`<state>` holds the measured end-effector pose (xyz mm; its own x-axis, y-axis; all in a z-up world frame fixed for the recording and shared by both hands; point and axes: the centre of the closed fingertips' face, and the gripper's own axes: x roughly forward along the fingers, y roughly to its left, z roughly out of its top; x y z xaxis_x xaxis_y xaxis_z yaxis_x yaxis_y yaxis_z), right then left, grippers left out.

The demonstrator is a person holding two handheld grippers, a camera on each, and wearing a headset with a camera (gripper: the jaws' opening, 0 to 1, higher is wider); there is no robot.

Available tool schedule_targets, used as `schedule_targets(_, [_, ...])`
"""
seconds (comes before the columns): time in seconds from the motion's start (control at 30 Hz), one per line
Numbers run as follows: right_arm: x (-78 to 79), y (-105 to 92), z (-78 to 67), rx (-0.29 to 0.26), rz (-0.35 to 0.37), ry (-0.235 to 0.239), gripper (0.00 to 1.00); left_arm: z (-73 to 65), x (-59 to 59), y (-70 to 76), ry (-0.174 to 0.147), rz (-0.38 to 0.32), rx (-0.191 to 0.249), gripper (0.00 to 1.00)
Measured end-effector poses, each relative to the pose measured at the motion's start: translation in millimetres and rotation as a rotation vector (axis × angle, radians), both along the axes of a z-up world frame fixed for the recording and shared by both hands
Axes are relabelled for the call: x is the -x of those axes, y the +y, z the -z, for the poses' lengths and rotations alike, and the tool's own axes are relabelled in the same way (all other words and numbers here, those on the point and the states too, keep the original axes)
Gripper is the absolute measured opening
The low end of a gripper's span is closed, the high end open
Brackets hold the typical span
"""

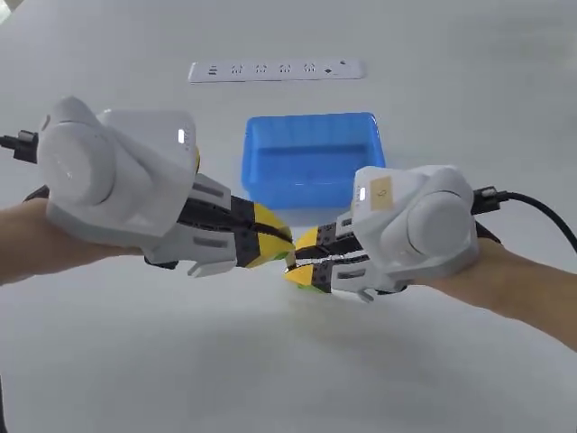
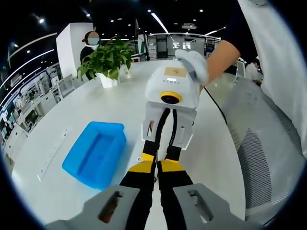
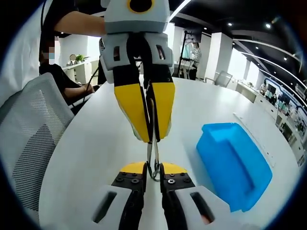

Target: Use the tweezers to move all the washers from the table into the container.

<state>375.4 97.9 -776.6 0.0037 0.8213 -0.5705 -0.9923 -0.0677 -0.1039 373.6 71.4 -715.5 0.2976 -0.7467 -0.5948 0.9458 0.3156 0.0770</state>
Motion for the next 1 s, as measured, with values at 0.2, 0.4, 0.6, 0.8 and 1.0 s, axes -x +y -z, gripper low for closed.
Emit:
schedule_targets(0.2, [-0.9,-0.3,0.3,0.009,0.002,0.009,0.1,1.2,-1.4,-1.4,-0.004,0.005,-0.004,0.06])
schedule_targets(0.4, [0.0,0.8,0.2,0.016,-0.003,0.0,0.1,6.8,-1.0,1.0,0.017,-0.006,-0.02,0.07])
schedule_targets(0.6, [0.4,1.9,0.0,0.012,-0.006,0.002,0.09,9.6,-0.5,3.2,0.032,-0.017,-0.025,0.09])
schedule_targets(0.8, [1.5,1.4,-0.8,0.0,0.006,0.016,0.09,10.1,0.6,2.3,0.048,-0.019,-0.021,0.11])
schedule_targets(1.0, [-1.0,-0.5,-3.4,-0.002,0.019,0.014,0.09,11.4,1.6,4.1,0.051,-0.031,-0.031,0.18])
